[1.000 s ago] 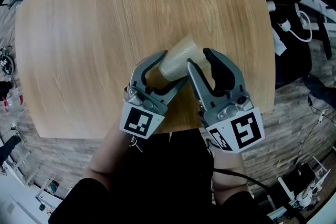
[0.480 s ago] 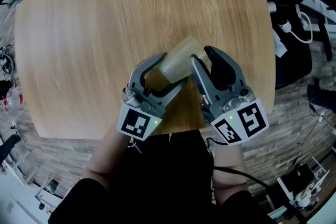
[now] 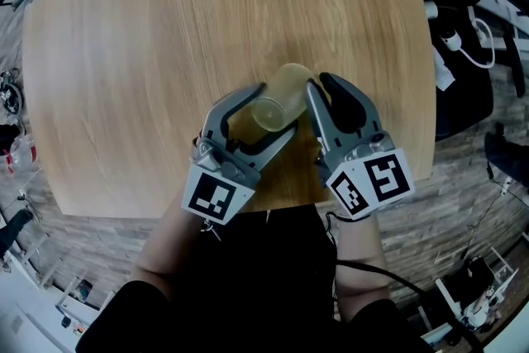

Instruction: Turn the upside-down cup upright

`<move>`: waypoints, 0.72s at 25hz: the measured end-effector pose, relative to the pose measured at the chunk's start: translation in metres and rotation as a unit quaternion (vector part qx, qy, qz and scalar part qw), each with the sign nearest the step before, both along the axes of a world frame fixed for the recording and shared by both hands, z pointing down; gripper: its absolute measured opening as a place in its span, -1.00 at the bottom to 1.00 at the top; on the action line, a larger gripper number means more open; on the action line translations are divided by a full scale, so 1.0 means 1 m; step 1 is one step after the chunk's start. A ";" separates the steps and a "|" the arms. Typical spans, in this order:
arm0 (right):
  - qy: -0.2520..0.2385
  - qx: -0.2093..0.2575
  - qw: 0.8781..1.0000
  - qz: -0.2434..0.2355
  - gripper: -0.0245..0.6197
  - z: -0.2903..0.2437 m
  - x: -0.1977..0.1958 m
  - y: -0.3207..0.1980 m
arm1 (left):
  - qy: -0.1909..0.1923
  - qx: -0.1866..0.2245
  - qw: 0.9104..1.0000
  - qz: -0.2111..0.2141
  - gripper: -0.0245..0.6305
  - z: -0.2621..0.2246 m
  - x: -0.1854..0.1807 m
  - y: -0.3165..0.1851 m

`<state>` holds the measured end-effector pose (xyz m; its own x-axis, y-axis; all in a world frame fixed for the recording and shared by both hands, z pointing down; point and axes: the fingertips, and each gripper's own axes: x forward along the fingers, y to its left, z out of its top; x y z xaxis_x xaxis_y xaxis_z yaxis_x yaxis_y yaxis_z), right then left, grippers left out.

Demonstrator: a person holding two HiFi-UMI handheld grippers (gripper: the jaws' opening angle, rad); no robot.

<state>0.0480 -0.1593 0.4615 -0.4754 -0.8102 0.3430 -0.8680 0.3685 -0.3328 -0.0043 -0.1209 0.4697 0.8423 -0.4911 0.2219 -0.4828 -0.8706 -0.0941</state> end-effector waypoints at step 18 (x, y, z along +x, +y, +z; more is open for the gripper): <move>0.034 -0.075 0.996 0.022 -0.86 0.046 0.007 0.002 | -0.032 -0.030 0.999 0.010 -0.02 0.013 0.016 -0.005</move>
